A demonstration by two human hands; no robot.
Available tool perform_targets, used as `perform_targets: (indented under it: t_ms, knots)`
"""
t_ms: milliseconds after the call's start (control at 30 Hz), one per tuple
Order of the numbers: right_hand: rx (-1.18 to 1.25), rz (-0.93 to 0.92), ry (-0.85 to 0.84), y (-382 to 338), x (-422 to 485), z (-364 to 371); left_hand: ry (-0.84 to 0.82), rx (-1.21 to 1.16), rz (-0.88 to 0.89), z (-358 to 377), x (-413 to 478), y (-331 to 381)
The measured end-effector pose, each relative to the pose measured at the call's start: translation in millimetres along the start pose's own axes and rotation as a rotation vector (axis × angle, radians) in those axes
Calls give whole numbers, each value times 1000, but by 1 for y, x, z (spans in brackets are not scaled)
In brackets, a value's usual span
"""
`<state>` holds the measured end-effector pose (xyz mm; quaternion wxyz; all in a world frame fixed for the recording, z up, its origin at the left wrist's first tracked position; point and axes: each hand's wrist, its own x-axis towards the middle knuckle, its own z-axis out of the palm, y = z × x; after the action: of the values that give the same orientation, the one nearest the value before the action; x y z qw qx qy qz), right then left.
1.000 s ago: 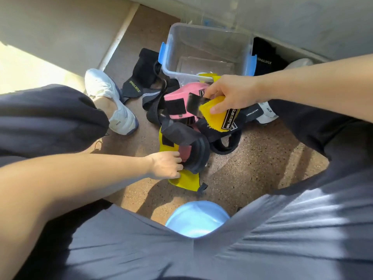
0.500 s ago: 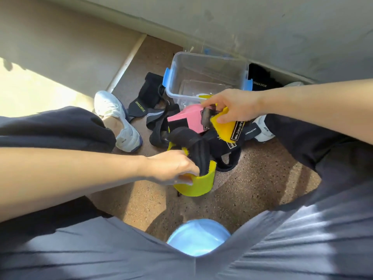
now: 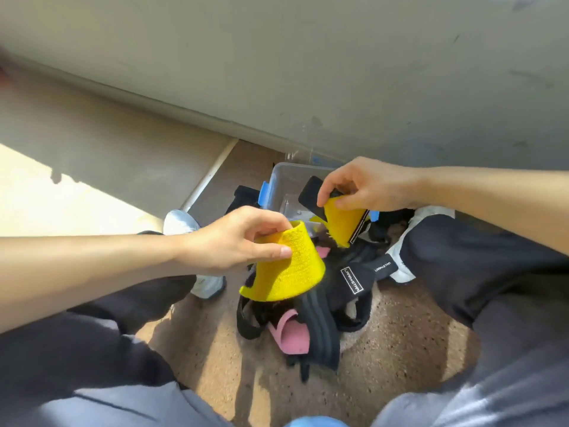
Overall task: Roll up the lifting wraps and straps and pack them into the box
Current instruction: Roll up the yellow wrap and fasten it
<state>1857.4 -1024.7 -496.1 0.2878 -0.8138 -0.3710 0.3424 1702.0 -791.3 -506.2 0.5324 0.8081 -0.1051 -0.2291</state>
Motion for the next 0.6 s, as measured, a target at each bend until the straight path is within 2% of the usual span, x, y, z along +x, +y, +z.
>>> perform_targets:
  t_ms: [200, 367, 500, 600]
  knots:
    - [143, -110, 60, -24, -19, -16, 51, -22, 90, -25, 13, 21]
    - [93, -211, 115, -39, -22, -16, 104, -11, 135, -32, 34, 31]
    - [81, -220, 235, -33, -18, -15, 137, -38, 134, -30, 51, 34]
    - [43, -168, 246, -27, -12, -20, 134, -40, 82, -26, 59, 34]
